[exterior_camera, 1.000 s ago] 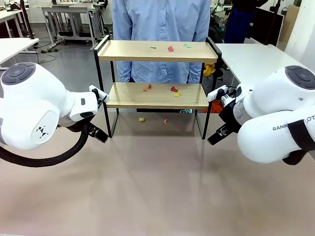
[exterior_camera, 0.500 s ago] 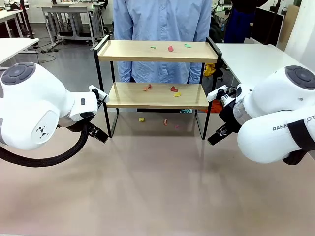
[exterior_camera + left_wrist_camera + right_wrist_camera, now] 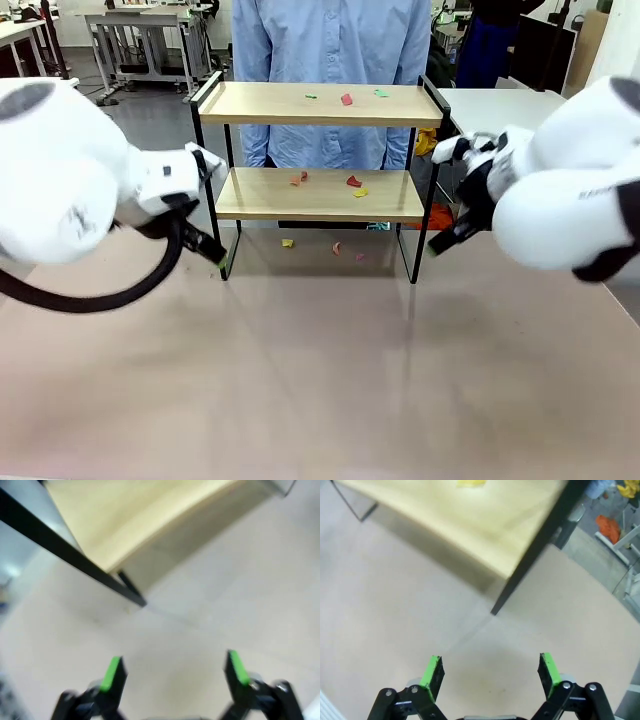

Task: Clean the shelf.
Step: Pick up the Duster handed by the human.

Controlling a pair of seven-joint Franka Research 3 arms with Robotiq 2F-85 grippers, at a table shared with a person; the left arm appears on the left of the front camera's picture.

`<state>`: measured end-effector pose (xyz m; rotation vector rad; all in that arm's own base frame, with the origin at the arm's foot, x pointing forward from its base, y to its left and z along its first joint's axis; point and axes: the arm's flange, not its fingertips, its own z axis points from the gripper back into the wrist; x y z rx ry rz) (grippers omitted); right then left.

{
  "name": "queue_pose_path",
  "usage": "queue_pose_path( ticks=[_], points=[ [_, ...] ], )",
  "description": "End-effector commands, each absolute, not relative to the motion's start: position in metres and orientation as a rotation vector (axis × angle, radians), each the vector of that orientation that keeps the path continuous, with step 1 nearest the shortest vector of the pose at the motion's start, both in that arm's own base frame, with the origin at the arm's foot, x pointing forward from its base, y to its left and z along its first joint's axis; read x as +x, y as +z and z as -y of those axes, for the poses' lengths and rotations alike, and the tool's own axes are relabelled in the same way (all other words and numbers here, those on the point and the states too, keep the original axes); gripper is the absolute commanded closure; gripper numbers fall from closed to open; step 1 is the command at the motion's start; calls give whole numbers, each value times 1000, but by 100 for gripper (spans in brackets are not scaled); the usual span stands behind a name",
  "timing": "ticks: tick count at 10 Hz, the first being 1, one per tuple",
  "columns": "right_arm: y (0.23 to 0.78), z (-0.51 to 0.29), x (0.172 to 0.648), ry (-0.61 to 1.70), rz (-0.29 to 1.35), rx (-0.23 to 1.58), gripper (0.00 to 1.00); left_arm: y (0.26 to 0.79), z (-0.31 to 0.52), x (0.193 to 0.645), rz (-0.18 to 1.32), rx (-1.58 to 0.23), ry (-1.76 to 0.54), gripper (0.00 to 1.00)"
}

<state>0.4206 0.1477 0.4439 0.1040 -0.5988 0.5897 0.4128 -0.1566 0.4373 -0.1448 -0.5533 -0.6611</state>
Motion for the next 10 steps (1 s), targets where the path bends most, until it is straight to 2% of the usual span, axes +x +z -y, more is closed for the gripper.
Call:
queue_pose_path(
  ticks=[1,3,4,5,7,10],
  points=[
    [495,-108,440,589,606,200,0,498,114,439,484,-270,-719,0],
    [518,-60,454,631,640,303,0,530,76,449,487,-383,-756,0],
    [520,-43,457,672,664,339,0,538,54,455,501,-464,-841,0],
    [519,-17,466,813,692,365,0,540,32,468,515,-538,-1012,0],
    [503,16,481,944,718,453,0,528,-14,494,610,-669,-1106,0],
    [463,64,489,1096,822,514,0,498,-84,513,848,-819,-1176,0]
  ],
)
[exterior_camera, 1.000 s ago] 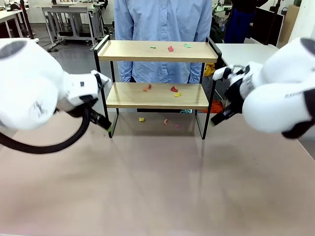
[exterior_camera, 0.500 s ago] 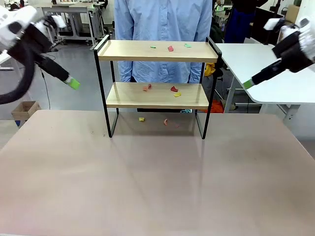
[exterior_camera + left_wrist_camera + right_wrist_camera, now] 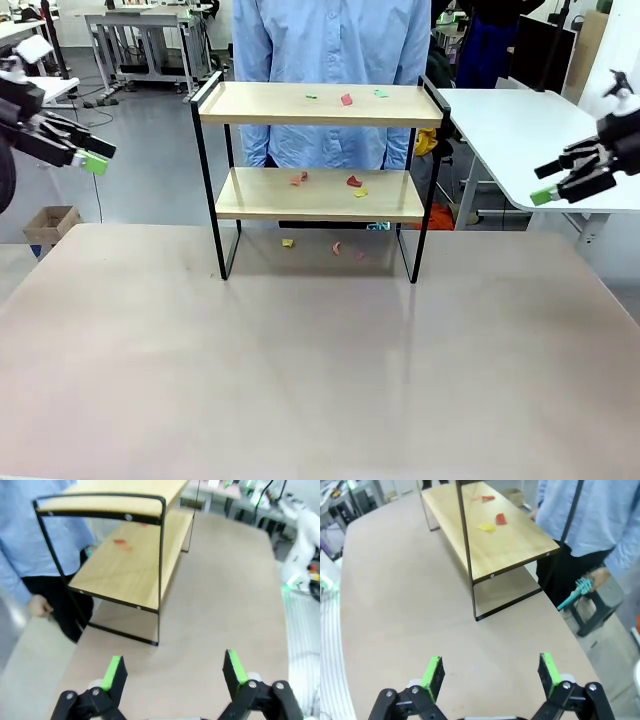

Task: Clean the shelf.
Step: Pick up the Duster handed by the human.

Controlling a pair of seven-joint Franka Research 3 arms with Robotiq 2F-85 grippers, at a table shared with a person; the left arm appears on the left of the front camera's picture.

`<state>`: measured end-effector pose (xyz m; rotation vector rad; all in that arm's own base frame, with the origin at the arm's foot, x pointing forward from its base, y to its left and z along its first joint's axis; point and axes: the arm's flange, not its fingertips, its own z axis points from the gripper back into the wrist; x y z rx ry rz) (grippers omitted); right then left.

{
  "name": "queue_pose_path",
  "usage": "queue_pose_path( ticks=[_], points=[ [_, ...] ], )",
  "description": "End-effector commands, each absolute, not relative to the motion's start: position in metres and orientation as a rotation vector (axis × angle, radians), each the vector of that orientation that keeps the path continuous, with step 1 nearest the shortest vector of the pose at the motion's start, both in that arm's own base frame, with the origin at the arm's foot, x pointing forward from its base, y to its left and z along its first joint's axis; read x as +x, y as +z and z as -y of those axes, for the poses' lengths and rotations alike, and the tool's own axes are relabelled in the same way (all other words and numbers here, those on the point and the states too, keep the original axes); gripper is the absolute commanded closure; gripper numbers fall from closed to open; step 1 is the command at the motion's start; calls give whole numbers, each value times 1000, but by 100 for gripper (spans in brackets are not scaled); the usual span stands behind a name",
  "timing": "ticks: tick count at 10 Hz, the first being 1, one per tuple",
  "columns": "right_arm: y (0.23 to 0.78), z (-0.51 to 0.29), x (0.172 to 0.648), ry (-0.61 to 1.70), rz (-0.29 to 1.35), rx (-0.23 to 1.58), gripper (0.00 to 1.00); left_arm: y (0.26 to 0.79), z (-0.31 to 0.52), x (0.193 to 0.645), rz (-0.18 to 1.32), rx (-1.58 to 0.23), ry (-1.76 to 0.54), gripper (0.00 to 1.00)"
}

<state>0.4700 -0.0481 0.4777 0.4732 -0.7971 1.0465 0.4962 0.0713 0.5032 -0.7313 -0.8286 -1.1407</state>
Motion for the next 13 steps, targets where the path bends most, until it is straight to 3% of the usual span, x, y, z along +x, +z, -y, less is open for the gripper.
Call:
queue_pose_path(
  ticks=[1,4,5,9,13],
  points=[
    [452,80,492,1116,859,548,0,485,-100,519,900,-838,-1210,0],
    [433,110,498,1100,994,649,0,461,-106,527,937,-822,-1178,0],
    [437,99,483,1112,897,568,0,460,-116,514,935,-833,-1195,0],
    [437,99,483,1112,897,568,0,460,-116,514,935,-833,-1195,0],
    [436,146,563,1132,942,832,0,444,-155,587,1012,-921,-1063,0]
  ],
)
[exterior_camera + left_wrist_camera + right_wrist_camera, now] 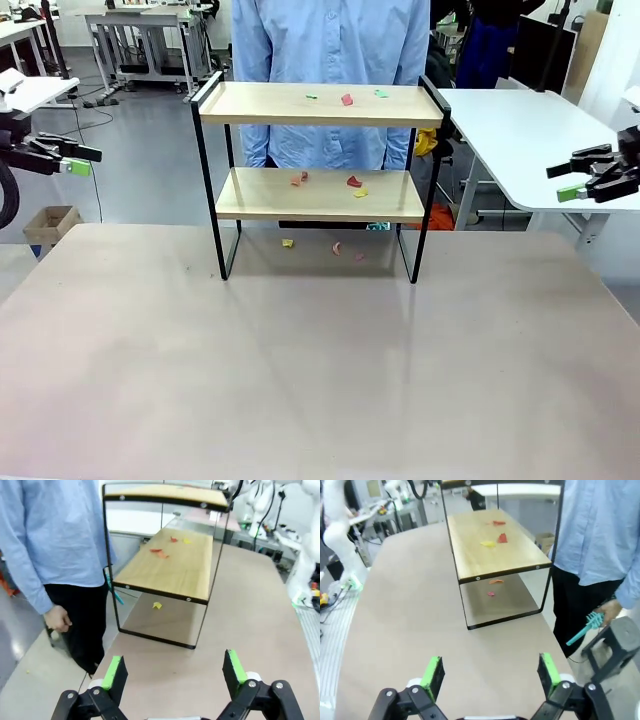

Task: Clean the shelf.
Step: Pick up the Duster handed by the human.

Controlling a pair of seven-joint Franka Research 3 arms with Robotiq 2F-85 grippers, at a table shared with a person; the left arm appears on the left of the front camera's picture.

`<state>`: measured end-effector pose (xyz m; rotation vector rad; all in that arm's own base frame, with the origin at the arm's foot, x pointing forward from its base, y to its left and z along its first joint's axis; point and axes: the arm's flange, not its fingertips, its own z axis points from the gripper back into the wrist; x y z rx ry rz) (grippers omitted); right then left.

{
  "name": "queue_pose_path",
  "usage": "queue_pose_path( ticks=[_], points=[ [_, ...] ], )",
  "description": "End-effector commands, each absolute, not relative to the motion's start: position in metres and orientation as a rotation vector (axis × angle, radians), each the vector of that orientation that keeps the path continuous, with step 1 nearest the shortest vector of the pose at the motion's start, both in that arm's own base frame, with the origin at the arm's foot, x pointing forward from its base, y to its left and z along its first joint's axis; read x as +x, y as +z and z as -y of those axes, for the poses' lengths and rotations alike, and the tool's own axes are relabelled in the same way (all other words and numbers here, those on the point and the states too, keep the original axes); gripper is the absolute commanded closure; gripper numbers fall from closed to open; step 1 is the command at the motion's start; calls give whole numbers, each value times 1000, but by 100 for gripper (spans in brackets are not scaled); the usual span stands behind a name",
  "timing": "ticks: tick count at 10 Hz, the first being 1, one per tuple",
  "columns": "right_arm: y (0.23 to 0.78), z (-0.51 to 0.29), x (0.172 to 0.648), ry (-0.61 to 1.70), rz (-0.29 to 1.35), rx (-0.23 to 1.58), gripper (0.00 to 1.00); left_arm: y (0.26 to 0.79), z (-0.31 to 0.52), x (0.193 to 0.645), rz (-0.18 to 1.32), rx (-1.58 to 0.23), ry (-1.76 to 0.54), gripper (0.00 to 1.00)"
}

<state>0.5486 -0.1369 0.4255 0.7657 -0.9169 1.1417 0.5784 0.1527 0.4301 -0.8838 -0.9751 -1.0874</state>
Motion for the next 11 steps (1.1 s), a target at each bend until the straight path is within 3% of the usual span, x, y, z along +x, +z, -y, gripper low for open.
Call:
queue_pose_path(
  ticks=[1,2,7,11],
  points=[
    [428,156,577,1136,984,894,0,436,-167,594,1042,-972,-1056,0],
    [413,181,610,1142,1092,931,0,419,-188,618,1174,-1053,-1087,0],
    [383,206,627,1096,1226,989,0,375,-202,620,1249,-1159,-1169,0],
    [368,213,632,1068,1261,1001,0,346,-186,617,1313,-1072,-1257,0]
  ],
)
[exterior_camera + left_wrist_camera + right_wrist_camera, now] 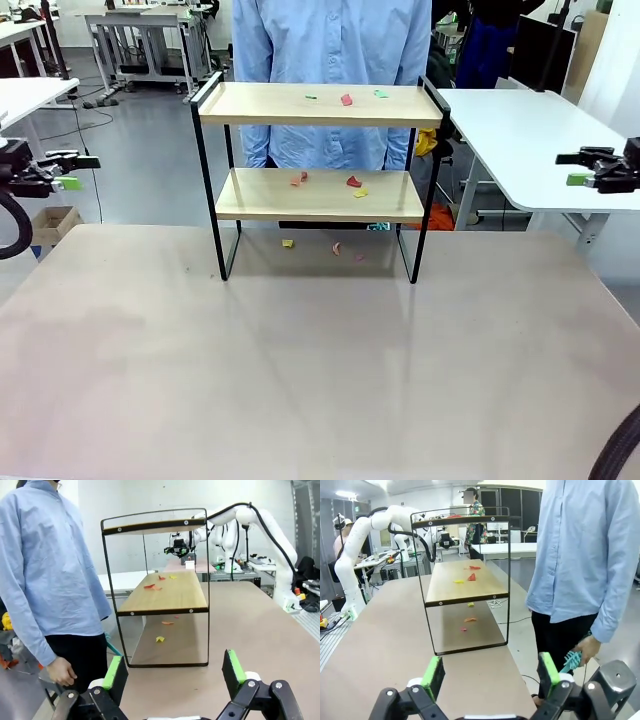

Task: Clean the shelf.
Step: Pick up the Duster handed by the human.

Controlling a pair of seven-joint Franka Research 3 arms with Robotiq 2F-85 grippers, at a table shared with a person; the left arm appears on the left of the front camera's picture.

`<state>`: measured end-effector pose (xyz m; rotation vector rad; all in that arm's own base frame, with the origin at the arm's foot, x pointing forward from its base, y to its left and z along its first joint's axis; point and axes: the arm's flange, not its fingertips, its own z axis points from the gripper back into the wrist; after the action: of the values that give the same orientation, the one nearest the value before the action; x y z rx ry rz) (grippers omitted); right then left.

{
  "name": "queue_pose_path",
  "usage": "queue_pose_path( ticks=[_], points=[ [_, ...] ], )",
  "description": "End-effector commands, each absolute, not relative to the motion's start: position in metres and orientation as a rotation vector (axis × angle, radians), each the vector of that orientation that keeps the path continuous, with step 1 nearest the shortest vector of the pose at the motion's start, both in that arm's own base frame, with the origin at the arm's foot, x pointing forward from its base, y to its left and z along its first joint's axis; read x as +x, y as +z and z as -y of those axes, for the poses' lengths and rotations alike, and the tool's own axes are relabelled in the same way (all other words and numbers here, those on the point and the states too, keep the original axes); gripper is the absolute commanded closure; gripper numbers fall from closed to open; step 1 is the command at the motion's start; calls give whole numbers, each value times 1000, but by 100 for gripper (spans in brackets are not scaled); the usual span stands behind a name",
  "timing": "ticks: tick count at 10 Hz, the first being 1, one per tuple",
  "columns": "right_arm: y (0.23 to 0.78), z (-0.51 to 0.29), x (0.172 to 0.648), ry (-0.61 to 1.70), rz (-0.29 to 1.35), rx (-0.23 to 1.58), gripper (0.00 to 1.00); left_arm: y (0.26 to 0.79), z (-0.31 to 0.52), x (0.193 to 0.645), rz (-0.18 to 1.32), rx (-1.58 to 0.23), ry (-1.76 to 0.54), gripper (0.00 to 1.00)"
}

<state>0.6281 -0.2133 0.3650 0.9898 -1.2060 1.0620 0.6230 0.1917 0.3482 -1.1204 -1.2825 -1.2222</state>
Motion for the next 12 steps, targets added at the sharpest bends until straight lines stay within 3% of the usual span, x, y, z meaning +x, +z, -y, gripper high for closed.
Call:
queue_pose_path(
  ticks=[1,8,12],
  points=[
    [366,213,631,1065,1283,998,0,345,-183,612,1352,-1032,-1249,0],
    [365,213,632,1049,1286,1014,0,345,-178,606,1399,-1027,-1193,0],
    [365,214,631,1038,1258,1004,0,338,-186,610,1353,-1030,-1212,0]
  ],
)
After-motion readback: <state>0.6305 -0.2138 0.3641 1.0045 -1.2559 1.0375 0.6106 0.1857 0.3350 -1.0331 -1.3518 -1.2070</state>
